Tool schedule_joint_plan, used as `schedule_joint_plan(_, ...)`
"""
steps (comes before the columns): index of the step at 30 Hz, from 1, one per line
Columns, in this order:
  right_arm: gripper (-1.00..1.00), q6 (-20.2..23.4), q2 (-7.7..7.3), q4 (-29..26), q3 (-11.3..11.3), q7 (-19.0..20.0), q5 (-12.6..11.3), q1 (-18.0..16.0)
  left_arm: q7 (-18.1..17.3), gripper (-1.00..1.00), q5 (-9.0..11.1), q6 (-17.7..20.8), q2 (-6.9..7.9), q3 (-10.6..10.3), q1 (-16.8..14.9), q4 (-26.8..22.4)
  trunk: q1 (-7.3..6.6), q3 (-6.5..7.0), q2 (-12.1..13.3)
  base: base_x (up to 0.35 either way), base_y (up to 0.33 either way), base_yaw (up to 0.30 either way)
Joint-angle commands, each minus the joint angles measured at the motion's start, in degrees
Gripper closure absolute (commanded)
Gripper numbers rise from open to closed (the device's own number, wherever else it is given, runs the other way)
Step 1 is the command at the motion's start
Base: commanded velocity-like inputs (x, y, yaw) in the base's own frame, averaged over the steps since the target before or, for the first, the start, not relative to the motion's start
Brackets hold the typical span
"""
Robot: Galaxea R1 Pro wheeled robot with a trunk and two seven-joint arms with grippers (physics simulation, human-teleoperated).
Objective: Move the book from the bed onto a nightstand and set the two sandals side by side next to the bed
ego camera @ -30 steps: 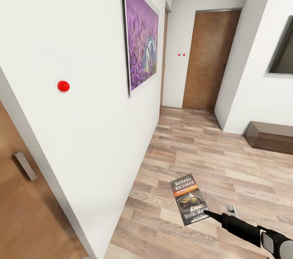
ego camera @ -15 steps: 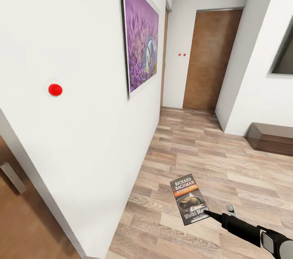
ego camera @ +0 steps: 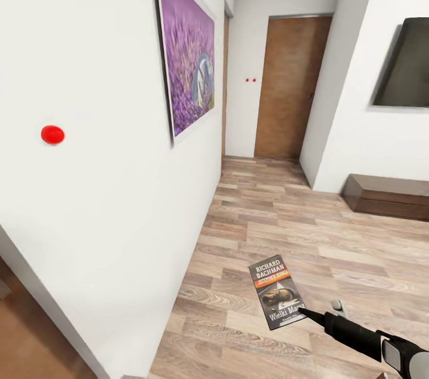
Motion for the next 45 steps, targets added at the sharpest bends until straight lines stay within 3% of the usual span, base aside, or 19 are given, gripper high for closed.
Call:
schedule_joint_plan(1,1.00,0.57,0.03,0.17,0.34,0.29,-0.59,-0.12,-0.15,-1.00,-0.57,-0.24,0.03,0.49,-0.04,0.03,0.04,-0.13,-0.13,0.000,0.000,-0.272)
schedule_joint_plan(23,1.00,0.58,0.00,0.17,0.34,0.29,-0.60,-0.12,-0.23,-1.00,-0.55,-0.30,0.03,0.50,-0.04,0.04,0.04,-0.13,-0.13,0.158,0.000,-0.039)
schedule_joint_plan(34,1.00,0.58,0.02,0.17,0.34,0.29,-0.59,-0.12,-0.21,-1.00,-0.57,-0.30,0.03,0.50,-0.04,0.04,0.04,-0.13,-0.13,0.293,0.000,0.000)
schedule_joint_plan(45,1.00,0.58,0.02,0.17,0.34,0.40,-0.59,-0.12,-0.23,-1.00,-0.58,-0.30,0.03,0.50,-0.04,0.04,0.04,-0.13,-0.13,0.033,0.000,-0.084)
